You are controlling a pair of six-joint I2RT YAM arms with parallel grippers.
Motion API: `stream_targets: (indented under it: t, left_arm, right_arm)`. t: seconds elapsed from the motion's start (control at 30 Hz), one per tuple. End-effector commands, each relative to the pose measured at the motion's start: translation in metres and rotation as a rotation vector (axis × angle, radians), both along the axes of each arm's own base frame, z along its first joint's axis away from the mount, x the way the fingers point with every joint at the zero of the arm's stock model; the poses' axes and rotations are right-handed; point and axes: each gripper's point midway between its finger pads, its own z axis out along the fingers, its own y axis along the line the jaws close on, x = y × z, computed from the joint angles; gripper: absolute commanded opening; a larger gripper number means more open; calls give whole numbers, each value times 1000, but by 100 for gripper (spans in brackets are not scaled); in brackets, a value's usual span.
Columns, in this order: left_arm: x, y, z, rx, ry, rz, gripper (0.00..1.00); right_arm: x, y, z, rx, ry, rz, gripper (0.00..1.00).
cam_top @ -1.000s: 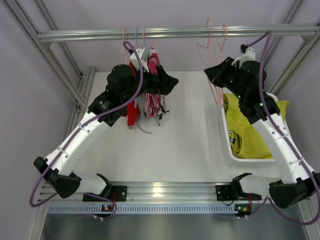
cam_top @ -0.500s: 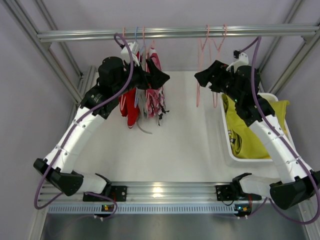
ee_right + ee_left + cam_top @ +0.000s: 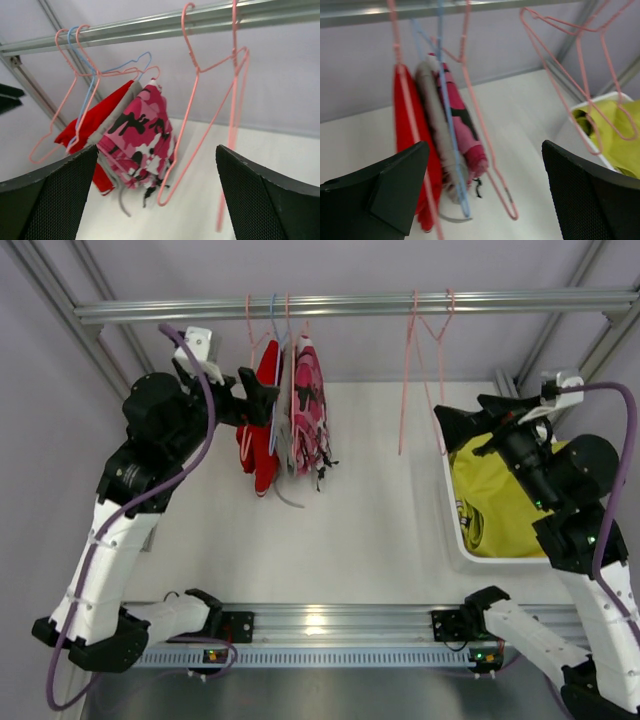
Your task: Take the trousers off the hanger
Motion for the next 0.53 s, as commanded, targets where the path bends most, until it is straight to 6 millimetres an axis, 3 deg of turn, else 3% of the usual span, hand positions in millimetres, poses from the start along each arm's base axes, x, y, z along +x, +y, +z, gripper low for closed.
stream_targets:
  t: [0.0, 0.13, 0.3, 0.37, 0.5]
  left_arm:
    - [7, 65, -9, 193, -36, 284, 99]
    - [-3, 118, -24, 267, -39, 478, 99]
    - [-26, 170, -41, 319, -38, 624, 99]
    - [-37, 181, -37, 309, -64, 653, 99]
    - [-40, 185, -38, 306, -59, 662, 99]
  right_arm:
    - [-3, -15, -26, -206, -21, -52, 99]
    - [-5, -32, -44, -294, -6, -119, 99]
    - [-8, -48, -47, -304, -19, -166, 99]
    - [-7, -55, -49, -305, -20, -181, 100]
    - [-8, -60, -50, -302, -22, -196, 99]
